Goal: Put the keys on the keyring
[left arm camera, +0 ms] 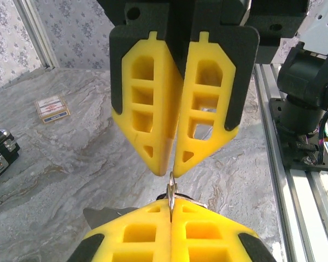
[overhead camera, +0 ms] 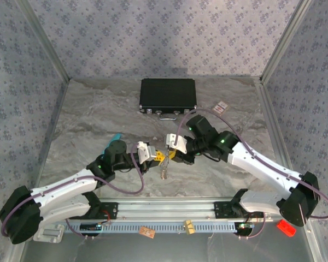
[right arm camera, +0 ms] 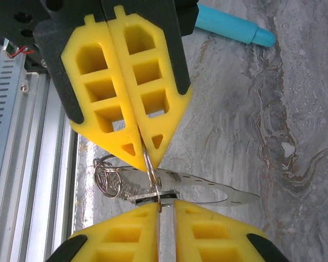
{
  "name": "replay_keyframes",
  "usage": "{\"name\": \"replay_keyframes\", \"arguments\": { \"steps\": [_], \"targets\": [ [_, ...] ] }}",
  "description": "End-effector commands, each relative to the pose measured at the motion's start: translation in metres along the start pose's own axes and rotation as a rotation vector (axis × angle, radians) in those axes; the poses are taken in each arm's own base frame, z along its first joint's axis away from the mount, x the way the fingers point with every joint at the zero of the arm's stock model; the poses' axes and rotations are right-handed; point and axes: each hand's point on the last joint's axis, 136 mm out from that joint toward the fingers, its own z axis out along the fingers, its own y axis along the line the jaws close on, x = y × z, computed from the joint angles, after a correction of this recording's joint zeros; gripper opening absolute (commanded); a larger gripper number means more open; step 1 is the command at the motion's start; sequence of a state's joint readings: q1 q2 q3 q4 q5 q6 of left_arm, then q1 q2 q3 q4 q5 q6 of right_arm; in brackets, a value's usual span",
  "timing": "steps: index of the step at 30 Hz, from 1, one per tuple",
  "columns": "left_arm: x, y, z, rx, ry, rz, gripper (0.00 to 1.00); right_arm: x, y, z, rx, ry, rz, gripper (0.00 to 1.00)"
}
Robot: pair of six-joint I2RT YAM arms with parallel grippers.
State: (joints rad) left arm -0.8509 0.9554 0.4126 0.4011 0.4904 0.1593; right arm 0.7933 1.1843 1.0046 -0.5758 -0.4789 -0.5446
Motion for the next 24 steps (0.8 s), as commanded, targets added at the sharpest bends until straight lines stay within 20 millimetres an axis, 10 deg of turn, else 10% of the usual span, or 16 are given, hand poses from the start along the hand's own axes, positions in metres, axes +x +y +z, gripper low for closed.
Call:
{"name": "replay_keyframes", "arguments": {
  "steps": [1, 8, 24],
  "targets": [
    [-0.019, -0.003, -0.003, 0.015, -0.078, 0.022, 0.00, -0.004, 0.004, -0.001, -0.015, -0.039, 0.038, 0.15],
    [-0.020, -0.003, -0.002, 0.020, -0.085, 0.022, 0.00, -0.004, 0.003, 0.002, -0.016, -0.039, 0.036, 0.21],
    [-0.039, -0.006, -0.005, 0.038, -0.157, 0.020, 0.00, 0.007, -0.001, 0.021, -0.037, -0.017, 0.107, 0.00]
  ]
}}
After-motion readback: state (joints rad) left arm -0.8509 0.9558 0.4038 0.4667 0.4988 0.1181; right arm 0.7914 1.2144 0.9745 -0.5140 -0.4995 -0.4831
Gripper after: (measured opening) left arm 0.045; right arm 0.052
